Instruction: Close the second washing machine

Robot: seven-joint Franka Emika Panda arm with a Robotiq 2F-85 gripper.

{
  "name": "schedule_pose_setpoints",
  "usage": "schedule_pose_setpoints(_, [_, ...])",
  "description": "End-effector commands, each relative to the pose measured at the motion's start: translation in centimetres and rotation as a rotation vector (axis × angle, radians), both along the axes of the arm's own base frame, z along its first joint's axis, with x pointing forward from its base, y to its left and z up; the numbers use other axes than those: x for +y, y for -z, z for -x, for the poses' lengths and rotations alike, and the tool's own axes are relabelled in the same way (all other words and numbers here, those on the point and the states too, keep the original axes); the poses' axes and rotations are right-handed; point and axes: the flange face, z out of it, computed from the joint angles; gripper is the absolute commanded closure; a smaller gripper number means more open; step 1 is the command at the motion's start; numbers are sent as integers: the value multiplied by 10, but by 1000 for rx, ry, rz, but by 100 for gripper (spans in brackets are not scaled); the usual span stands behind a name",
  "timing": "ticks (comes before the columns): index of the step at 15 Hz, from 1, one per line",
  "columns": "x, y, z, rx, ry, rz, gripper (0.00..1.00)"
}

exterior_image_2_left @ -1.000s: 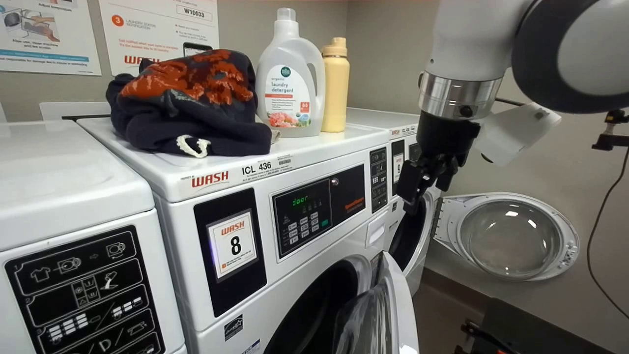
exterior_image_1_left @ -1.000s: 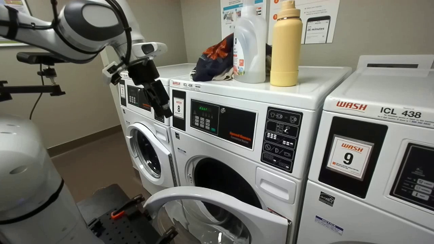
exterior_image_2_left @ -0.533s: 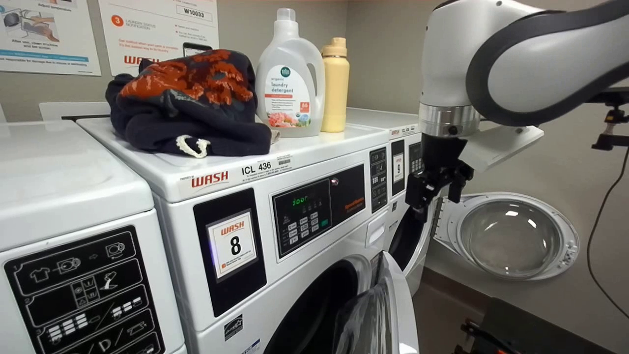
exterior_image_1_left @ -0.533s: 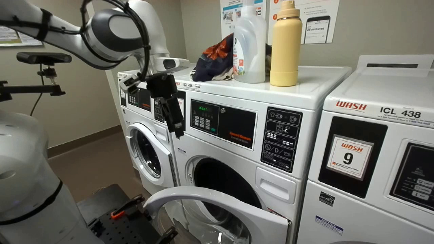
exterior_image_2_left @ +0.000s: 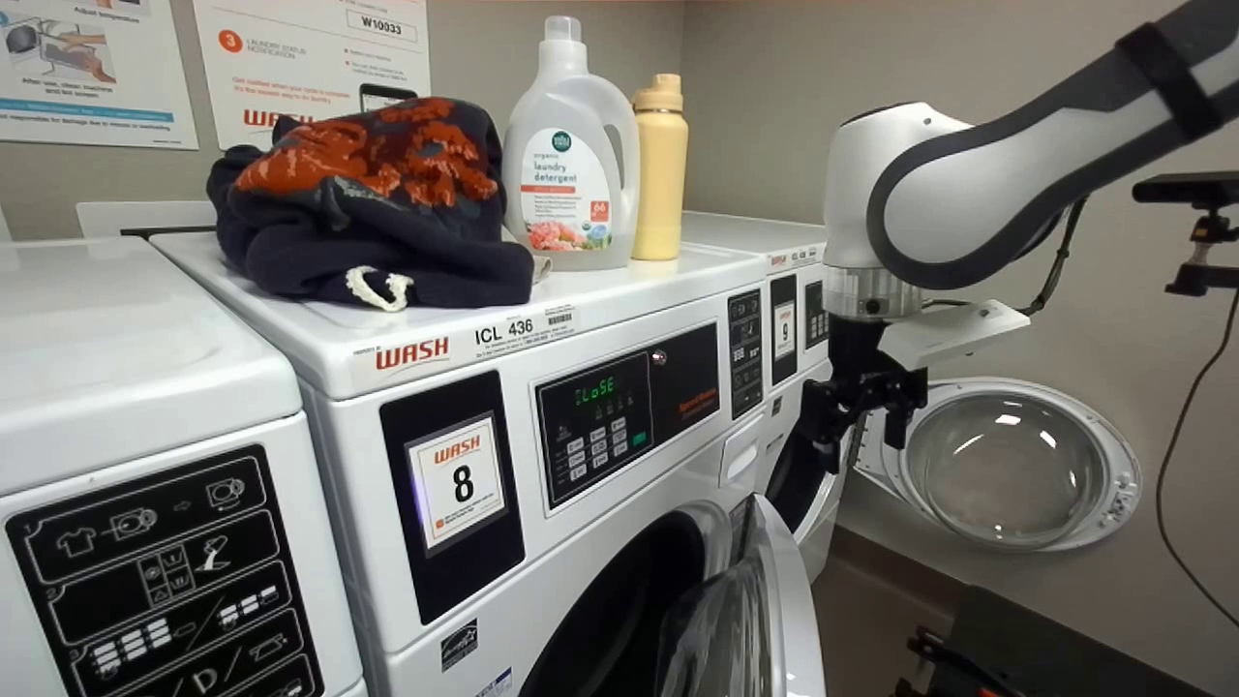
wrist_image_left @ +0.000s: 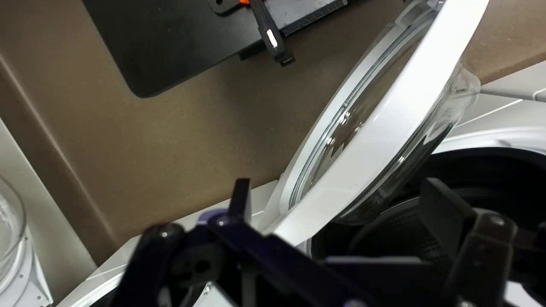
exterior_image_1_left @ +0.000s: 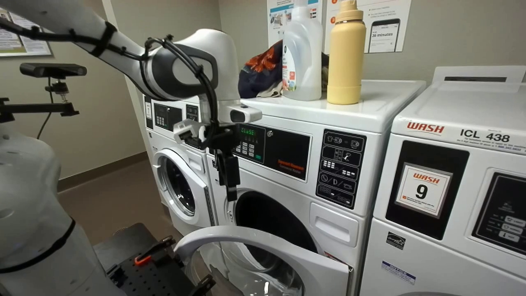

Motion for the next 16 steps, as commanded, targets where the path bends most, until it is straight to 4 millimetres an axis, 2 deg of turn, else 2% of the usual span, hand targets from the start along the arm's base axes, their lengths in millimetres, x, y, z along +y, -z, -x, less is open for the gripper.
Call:
schedule_pose_setpoints(1, [-22, 31, -10, -1, 21, -52, 0])
schedule_pose_setpoints(7, [-39, 90, -12, 25, 50, -54, 0])
schedule_pose_setpoints(13, [-47, 147, -4, 103, 98, -48, 0])
schedule_pose_setpoints(16, [-46, 169, 1, 144, 100, -45, 0])
